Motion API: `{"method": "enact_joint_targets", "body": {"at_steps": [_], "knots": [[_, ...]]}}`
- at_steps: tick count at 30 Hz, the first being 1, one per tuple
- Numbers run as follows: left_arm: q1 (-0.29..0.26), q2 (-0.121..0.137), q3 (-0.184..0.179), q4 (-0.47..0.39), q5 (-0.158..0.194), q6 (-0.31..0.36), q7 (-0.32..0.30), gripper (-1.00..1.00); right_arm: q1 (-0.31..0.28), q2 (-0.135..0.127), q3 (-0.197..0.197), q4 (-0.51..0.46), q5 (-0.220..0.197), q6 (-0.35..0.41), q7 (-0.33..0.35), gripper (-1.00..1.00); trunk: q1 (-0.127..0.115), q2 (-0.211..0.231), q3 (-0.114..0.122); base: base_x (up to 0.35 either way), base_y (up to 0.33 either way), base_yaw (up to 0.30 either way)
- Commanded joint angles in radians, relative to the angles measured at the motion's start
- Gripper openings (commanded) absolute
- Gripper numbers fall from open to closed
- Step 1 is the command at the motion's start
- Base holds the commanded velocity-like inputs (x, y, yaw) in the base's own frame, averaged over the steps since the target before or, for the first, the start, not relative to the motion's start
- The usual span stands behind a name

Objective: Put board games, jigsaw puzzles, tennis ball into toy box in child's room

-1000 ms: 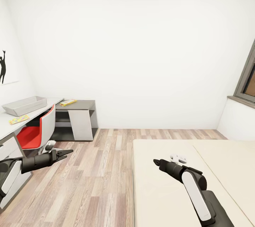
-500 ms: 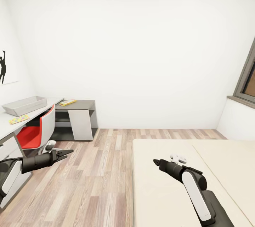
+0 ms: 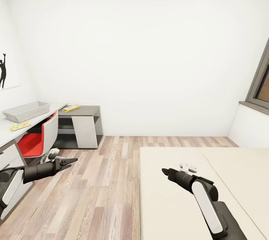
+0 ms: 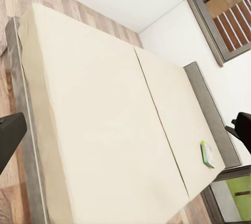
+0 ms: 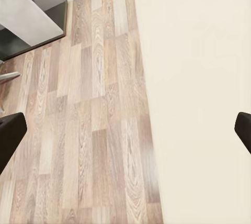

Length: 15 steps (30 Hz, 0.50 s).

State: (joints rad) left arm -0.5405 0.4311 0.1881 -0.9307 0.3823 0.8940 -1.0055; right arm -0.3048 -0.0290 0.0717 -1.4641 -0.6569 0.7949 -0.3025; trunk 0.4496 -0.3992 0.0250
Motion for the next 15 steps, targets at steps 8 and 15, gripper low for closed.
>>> {"method": "enact_joint_targets", "body": {"at_steps": [8,15], "knots": [[0.000,0.000,0.001,0.000,0.001,0.005,-0.001,1.00,0.000,-0.001,0.002,-0.001,-0.010,0.001,-0.010,1.00,0.000,-0.001,0.000,0.000,-0.060,0.000],[0.000,-0.006,0.001,0.000,0.001,0.006,-0.001,1.00,0.000,-0.001,0.002,-0.001,-0.010,0.001,-0.011,1.00,0.000,-0.001,0.000,0.000,-0.228,0.000]]}}
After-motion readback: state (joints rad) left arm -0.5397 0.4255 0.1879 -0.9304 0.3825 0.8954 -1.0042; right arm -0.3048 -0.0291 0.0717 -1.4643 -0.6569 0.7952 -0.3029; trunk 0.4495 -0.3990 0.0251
